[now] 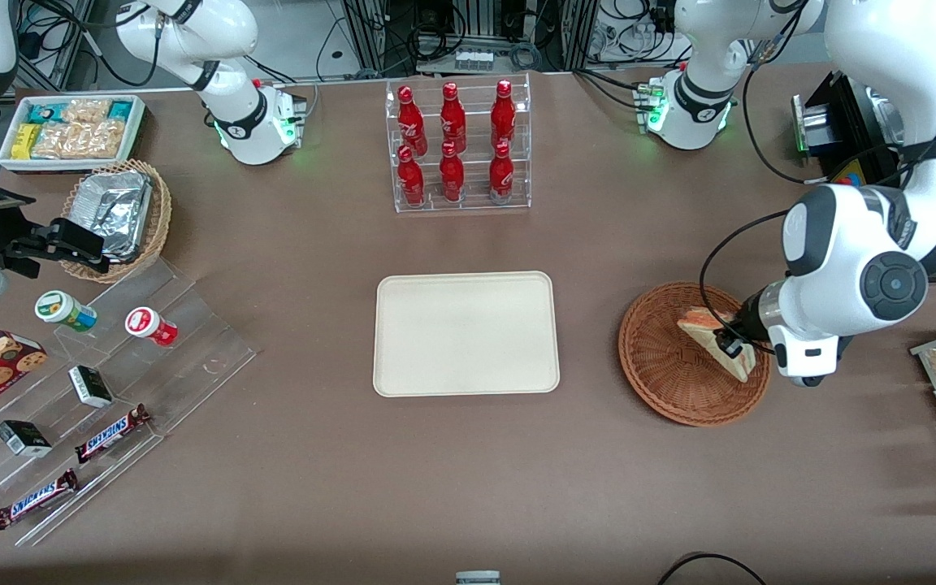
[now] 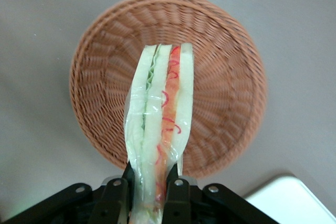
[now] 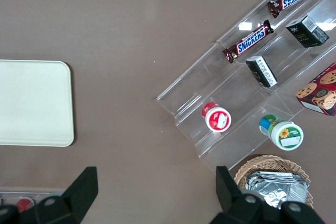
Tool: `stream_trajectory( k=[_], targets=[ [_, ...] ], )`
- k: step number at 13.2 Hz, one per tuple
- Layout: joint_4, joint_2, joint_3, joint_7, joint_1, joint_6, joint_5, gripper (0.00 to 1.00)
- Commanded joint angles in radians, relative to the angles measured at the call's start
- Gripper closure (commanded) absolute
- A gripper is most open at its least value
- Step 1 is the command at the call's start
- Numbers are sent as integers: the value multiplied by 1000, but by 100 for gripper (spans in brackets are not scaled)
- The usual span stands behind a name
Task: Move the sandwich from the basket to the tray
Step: 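Carry the held sandwich over the cream tray with the left gripper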
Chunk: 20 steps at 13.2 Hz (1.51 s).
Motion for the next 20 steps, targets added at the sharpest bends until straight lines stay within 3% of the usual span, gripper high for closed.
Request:
stream_trajectory(
  k=[1, 5, 10, 20],
  targets=[
    [68, 11, -2, -25, -99, -37, 21, 91],
    [97, 44, -2, -3, -266, -29, 36, 91],
    [232, 182, -2, 3, -443, -26, 74, 91],
    [246, 314, -4, 55, -574, 115, 101, 91]
  ],
)
